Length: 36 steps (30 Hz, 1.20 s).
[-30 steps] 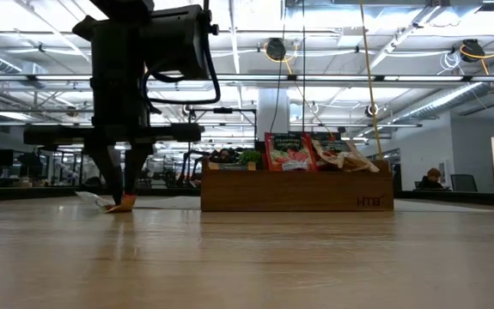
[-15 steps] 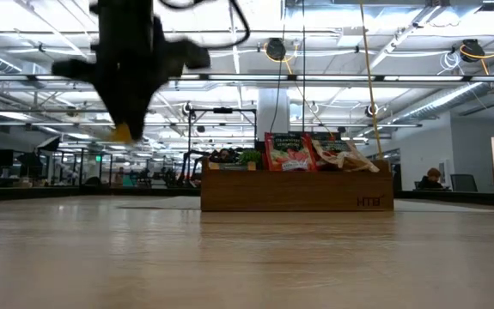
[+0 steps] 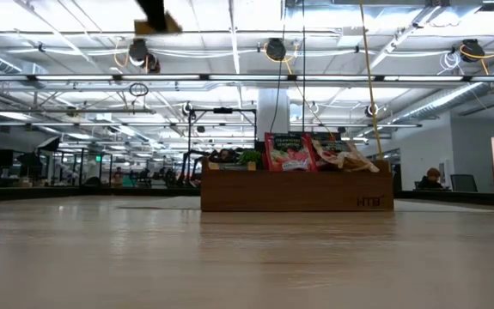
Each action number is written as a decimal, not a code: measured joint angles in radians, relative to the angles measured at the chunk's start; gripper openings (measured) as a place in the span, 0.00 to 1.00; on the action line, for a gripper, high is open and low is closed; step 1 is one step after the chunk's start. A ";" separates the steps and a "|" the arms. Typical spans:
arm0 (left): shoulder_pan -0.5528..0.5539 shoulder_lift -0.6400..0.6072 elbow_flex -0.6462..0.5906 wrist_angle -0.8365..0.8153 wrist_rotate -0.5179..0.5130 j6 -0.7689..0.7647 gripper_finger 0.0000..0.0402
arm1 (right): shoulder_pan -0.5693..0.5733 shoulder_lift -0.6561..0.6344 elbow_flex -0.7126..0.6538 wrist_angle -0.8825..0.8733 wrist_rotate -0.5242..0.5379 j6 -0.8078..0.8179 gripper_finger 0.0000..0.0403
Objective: Pick & Place Tea
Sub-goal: Put the yellow tea bag into the left section of the wooden organizer
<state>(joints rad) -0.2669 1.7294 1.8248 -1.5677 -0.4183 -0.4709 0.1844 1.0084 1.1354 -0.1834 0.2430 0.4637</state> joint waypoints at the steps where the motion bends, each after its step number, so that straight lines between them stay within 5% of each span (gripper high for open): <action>1: -0.005 -0.011 0.015 0.000 -0.033 0.064 0.02 | 0.000 0.001 0.008 -0.010 0.041 0.001 0.51; 10: -0.051 -0.170 0.018 0.007 -0.197 0.522 0.02 | -0.022 0.112 0.021 -0.014 0.144 0.137 0.46; 18: -0.065 -0.191 0.018 0.024 -0.218 0.907 0.02 | -0.068 0.317 0.021 0.278 0.004 0.093 0.44; 30: -0.063 -0.189 0.018 0.109 -0.265 0.956 0.02 | -0.087 0.468 0.021 0.691 -0.036 -0.133 0.60; 36: -0.057 -0.174 0.017 0.129 -0.254 0.959 0.02 | -0.088 0.555 0.154 0.656 -0.035 -0.161 0.61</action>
<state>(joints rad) -0.3237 1.5549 1.8416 -1.4387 -0.6726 0.4880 0.0963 1.5632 1.2898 0.4724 0.2083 0.3025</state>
